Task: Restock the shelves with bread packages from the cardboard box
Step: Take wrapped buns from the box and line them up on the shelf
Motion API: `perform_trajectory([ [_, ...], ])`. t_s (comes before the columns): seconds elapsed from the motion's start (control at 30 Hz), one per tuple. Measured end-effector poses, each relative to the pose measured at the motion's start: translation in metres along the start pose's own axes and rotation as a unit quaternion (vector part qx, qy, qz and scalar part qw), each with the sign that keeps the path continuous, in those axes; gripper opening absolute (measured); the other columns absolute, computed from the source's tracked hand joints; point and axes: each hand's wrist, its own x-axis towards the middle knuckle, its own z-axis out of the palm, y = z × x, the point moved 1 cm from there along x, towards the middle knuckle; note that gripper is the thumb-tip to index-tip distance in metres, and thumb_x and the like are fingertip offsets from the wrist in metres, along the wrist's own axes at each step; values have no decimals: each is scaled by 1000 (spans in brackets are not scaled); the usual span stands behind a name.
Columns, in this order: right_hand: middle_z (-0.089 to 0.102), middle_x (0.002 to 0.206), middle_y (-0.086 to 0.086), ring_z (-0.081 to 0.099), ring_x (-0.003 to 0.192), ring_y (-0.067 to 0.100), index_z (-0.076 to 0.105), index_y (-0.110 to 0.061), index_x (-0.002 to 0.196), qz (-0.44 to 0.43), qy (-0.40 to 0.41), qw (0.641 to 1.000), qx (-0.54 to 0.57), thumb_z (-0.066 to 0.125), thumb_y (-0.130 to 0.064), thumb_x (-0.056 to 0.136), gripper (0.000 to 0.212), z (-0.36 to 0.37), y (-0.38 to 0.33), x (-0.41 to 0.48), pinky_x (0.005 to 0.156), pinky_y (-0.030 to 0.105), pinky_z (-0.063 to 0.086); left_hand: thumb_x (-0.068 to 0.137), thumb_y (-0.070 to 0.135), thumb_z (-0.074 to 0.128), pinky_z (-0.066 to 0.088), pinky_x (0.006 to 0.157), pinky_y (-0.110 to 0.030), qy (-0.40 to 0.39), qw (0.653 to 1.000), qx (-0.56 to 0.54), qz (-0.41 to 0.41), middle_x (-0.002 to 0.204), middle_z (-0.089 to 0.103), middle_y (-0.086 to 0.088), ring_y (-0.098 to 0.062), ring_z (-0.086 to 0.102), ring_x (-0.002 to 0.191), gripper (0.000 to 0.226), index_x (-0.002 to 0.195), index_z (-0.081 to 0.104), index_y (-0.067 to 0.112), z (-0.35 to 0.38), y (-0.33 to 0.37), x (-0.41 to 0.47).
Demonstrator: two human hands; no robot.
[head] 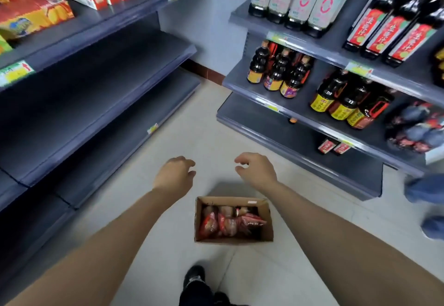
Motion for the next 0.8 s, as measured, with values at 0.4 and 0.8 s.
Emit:
perform_trajectory([
  [0.4, 70, 106, -1, 63, 99, 22, 72, -23, 100, 157, -77, 984, 18, 54, -17, 86, 24, 59, 202, 48, 84, 31, 52, 94, 23, 45, 50, 87, -34, -163, 984, 27, -71, 116, 59, 0, -22, 56, 108, 30, 118, 62, 24, 197, 62, 69],
  [0.8, 71, 112, -2, 64, 105, 21, 70, -22, 109, 202, -169, 964, 46, 58, -26, 91, 22, 208, 359, 101, 90, 35, 51, 94, 20, 46, 49, 85, -36, -251, 951, 93, -152, 116, 62, -6, -28, 59, 109, 32, 123, 59, 18, 411, -1, 112],
])
